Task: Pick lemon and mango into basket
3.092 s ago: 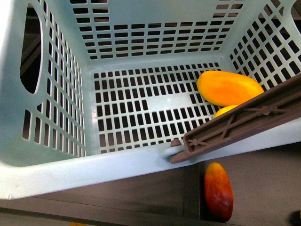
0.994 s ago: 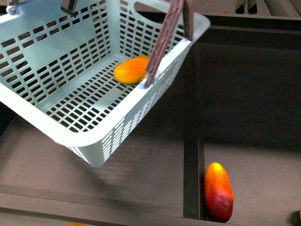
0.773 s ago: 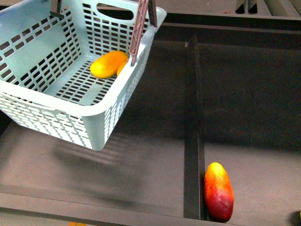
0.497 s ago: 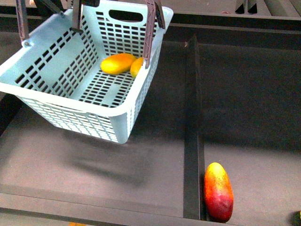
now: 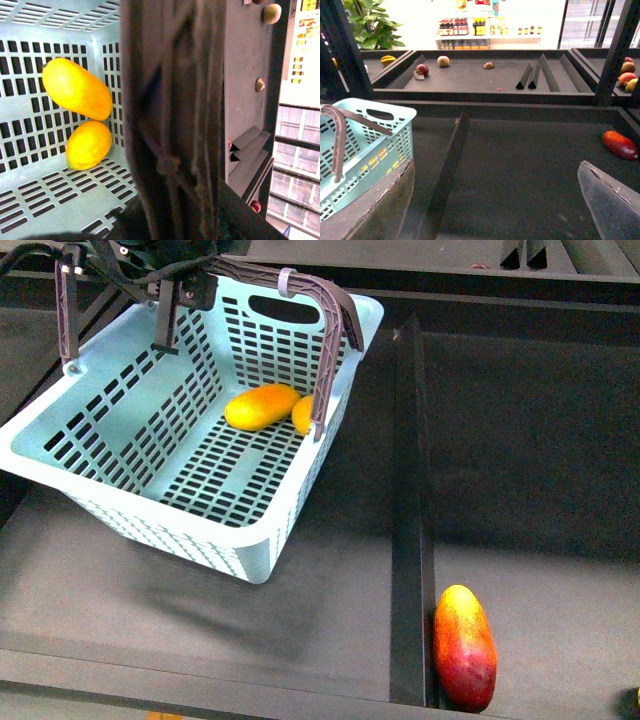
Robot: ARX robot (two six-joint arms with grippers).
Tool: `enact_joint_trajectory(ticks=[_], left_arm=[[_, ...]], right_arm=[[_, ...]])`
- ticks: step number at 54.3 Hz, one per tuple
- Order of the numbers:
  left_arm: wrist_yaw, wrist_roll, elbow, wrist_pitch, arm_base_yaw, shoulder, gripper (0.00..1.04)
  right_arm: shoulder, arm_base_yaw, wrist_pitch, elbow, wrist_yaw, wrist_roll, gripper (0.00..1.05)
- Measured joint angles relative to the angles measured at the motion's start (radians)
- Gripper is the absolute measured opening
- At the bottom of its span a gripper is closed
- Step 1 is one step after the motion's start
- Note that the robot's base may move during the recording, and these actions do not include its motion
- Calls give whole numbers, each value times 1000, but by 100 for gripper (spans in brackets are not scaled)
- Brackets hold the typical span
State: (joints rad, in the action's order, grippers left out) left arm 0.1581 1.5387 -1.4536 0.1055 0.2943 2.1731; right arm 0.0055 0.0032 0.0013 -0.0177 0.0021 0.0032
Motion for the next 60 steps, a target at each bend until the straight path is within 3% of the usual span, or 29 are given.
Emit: enact_joint_trajectory(ticks=[6,20,22,26,28,30,34,39,44,49,60], left_arm=[[51,40,89,18,-3,-107,53],[182,97,287,-159,-30,-357,97],[198,104,312,-184,-32,-390,99],[214,105,359,-185,-30,-454,97],[179,14,408,-58,-32,-475,93],[97,-233,518,224,-43,-507,84],[55,-612,681,554,-58,-548,72],[25,-1154,877,834,-100,-640,51],[-6,-1431,1019,881,-143,-755,26],[-40,-1495,1129,883,-167,-843,3],[-84,-1522,1283,838,-217,-1049,4]], right_arm=[[0,0,0,0,0,0,96],[0,0,0,0,0,0,96],[0,0,0,0,0,0,96],[0,0,0,0,0,0,96],[0,0,0,0,0,0,96],[0,0,0,0,0,0,96],[0,0,0,0,0,0,96],[0,0,0,0,0,0,96],[0,0,0,0,0,0,96],[0,0,0,0,0,0,96],[0,0,0,0,0,0,96]])
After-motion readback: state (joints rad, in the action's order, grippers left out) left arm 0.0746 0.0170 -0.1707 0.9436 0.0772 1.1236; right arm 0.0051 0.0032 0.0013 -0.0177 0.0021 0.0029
